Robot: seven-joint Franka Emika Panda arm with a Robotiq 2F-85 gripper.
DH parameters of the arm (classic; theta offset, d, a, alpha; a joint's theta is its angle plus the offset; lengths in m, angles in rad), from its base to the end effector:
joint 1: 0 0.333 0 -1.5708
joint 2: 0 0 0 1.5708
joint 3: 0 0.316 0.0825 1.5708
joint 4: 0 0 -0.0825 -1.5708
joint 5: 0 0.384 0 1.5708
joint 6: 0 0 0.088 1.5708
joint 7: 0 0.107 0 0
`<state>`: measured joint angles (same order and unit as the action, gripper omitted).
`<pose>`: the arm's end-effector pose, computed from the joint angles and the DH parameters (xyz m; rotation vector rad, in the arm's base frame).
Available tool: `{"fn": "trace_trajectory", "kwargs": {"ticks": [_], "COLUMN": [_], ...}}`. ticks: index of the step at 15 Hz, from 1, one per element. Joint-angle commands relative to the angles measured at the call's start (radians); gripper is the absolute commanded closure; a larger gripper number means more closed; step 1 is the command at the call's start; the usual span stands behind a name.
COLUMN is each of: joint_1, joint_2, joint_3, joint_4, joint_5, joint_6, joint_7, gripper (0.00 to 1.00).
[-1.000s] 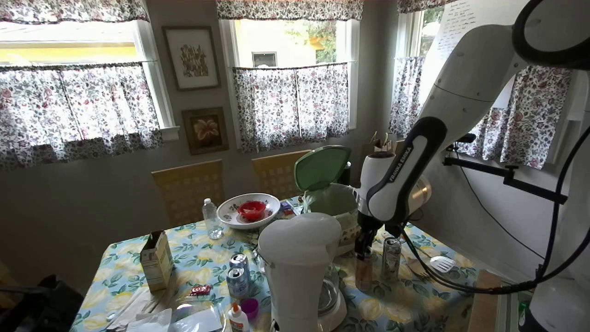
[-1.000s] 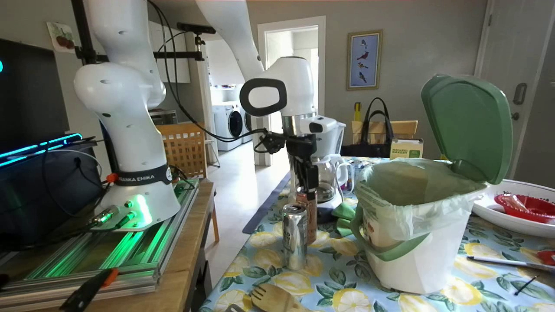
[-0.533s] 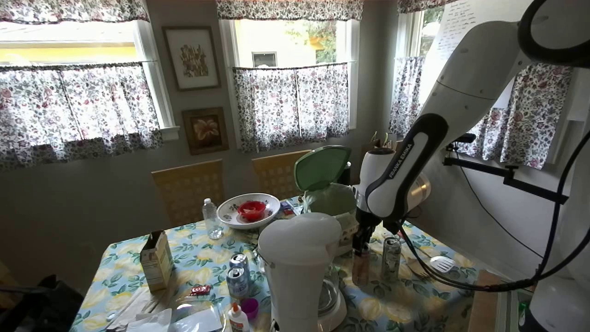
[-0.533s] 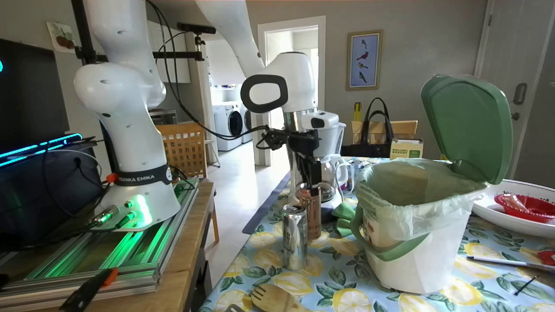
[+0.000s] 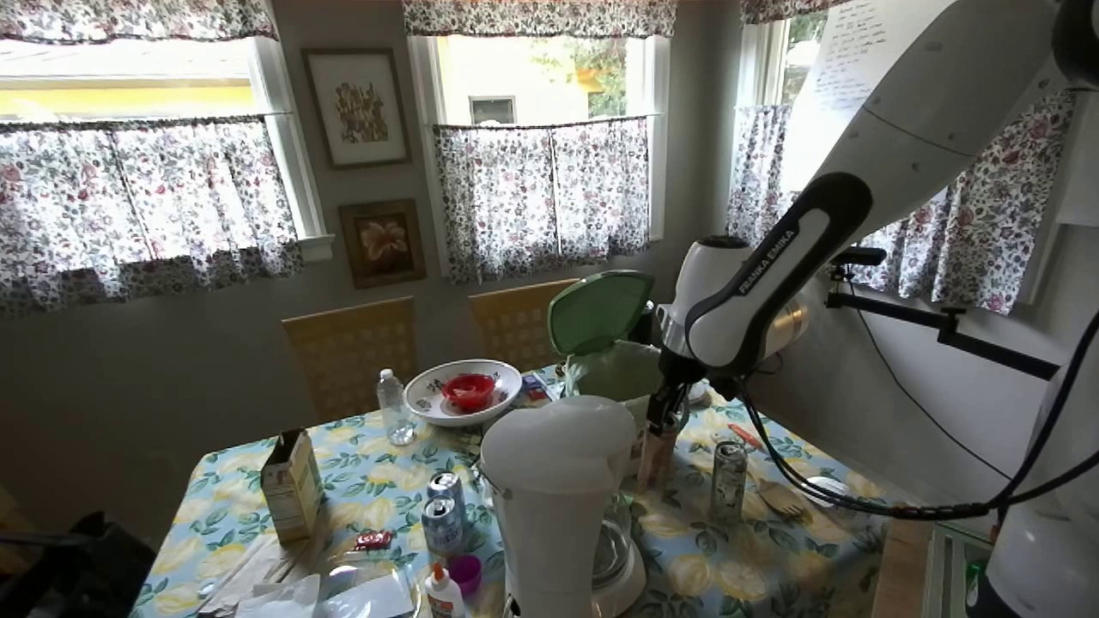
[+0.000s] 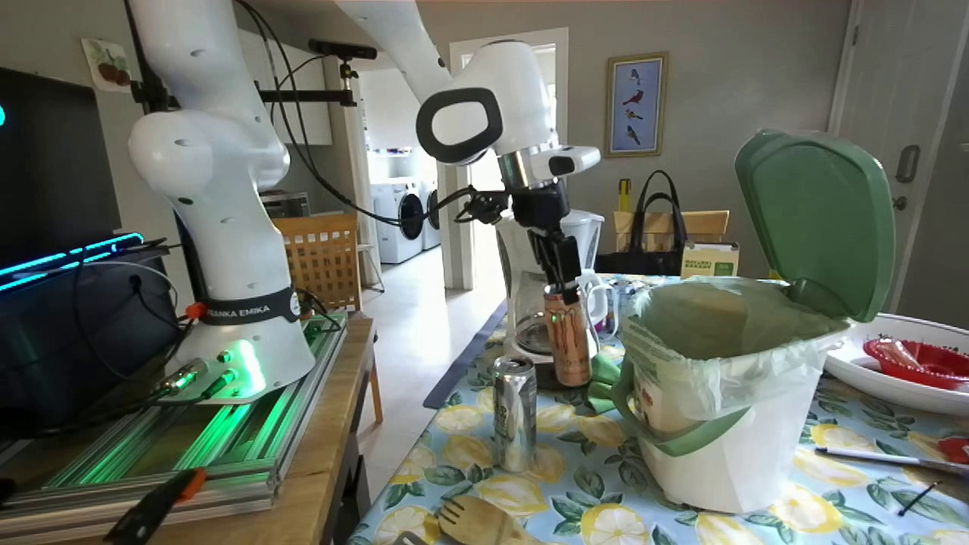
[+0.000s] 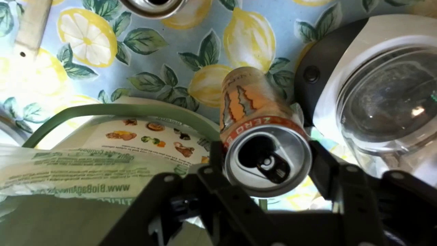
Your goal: Throw the orange can into the bin, then close the bin
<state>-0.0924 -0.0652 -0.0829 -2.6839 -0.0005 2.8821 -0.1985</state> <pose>0.4311 -0.0760 0.2817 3.0717 0.0355 0.4010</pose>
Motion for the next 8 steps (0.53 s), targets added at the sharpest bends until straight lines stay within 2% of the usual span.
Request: {"fn": "trace_trajectory", "kwargs": {"ticks": [1, 8], "joint_1": [-0.009, -0.019], "joint_2": [-0.099, -0.22], "joint_3": [-0.006, -0.008], "joint_4": [-0.004, 0.03], "joint_5": [-0.042, -0.031], "joint_6": [-0.062, -0.139], "joint_7": [0.042, 0.057], "gripper": [0.63, 0.63]}}
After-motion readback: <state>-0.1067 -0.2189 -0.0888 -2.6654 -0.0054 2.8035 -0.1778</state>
